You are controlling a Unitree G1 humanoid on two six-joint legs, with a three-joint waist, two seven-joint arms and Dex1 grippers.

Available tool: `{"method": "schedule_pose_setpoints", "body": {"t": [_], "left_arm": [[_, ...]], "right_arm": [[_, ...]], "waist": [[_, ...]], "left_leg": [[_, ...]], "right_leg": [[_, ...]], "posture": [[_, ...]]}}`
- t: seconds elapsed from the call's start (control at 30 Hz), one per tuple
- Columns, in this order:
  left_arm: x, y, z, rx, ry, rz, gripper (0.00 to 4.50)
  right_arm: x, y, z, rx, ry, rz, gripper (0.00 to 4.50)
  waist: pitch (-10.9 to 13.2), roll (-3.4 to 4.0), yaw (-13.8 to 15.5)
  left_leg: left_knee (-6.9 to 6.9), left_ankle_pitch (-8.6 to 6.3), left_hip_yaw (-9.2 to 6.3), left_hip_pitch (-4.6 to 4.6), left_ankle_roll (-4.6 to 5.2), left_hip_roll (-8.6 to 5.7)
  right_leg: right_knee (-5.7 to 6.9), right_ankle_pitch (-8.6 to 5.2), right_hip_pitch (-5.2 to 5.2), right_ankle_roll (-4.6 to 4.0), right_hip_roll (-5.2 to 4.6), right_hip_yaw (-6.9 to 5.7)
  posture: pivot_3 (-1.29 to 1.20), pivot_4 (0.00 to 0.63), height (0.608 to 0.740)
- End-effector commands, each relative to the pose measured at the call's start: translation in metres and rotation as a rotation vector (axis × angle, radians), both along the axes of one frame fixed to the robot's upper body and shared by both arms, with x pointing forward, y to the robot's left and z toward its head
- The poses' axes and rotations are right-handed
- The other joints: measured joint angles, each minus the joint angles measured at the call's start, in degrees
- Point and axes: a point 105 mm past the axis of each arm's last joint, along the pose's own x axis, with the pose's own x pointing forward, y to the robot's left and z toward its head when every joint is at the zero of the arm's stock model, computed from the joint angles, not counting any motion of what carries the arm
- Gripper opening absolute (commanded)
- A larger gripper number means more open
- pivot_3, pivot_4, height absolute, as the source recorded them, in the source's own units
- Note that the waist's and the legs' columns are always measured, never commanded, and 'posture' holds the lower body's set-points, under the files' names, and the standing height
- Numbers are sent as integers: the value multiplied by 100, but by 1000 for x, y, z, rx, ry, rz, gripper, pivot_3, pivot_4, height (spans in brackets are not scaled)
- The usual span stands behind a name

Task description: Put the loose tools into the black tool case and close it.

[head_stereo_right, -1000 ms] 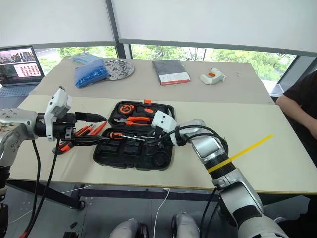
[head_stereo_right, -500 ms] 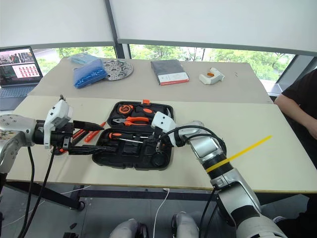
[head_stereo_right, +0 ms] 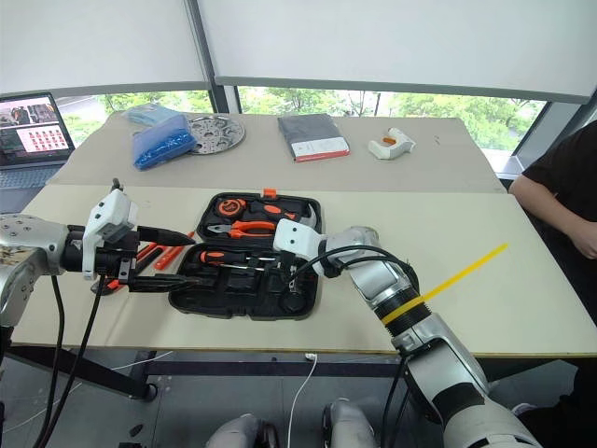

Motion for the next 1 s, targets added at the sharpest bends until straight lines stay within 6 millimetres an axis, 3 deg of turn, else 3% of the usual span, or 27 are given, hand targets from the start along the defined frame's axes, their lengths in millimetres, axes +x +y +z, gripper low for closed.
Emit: {"method": "schedule_pose_setpoints", "body": {"t": [0.03, 0.13, 0.2, 0.27, 0.4, 0.5, 0.6, 0.77, 1.0], "left_arm": [[0, 6, 2, -3, -26, 35, 4500], [-2, 14, 1, -13, -26, 90, 4500], [-8, 36, -3, -41, -5, 226, 4500], [-18, 55, -8, -63, 11, 340, 4500], [-43, 90, -22, -64, 35, 568, 4500], [-65, 116, -36, -24, 52, 721, 4500], [-77, 127, -40, -18, 68, 788, 4500], [-64, 125, -34, -18, 82, 804, 4500], [-16, 94, -27, 63, 203, 739, 4500]], "right_arm": [[-8, 4, 16, 138, 88, -5, 21], [-16, 4, 55, 300, 112, 7, 21], [-27, -7, 88, 414, 158, 23, 599], [-42, -16, 107, 466, 187, 58, 1148], [-65, -29, 124, 500, 204, 111, 2518], [-76, -33, 125, 484, 190, 139, 3595], [-82, -35, 122, 465, 183, 152, 4486], [-84, -37, 118, 445, 165, 144, 4486], [-81, -39, 115, 453, 121, 84, 4486]], "waist": [[0, 0, -1], [1, 2, 5], [2, 2, -2], [2, 2, -13], [2, 2, 25], [3, 2, 32], [3, 1, 69], [2, 0, 242], [1, -4, 302]], "left_leg": [[-1, 1, 0, 0, -2, 1], [-5, 8, -5, -13, 2, 7], [-5, 22, -5, -35, 28, 7], [-6, 22, -6, -44, 29, 7], [-13, 10, -18, -46, 36, 5], [-21, -3, -19, -44, 23, 4], [-41, -29, -20, -44, -13, 1], [-54, -22, -23, -35, -33, -3], [-64, -22, -23, -37, -31, -9]], "right_leg": [[1, 0, -1, 0, 0, 0], [2, -2, -13, -4, 5, -3], [1, -1, -34, -7, 6, -5], [0, 0, -48, -10, 5, 3], [-15, -6, -45, -19, 2, -8], [-23, -8, -44, -20, -7, -5], [-43, -9, -44, -19, -12, -12], [-44, -6, -37, -16, -24, -23], [-49, -5, -31, -16, -18, -23]], "posture": [[0, 150, 718], [0, 150, 718], [0, 150, 718], [0, 150, 718], [0, 150, 718], [0, 150, 718], [0, 150, 718], [0, 150, 718], [0, 150, 718]]}}
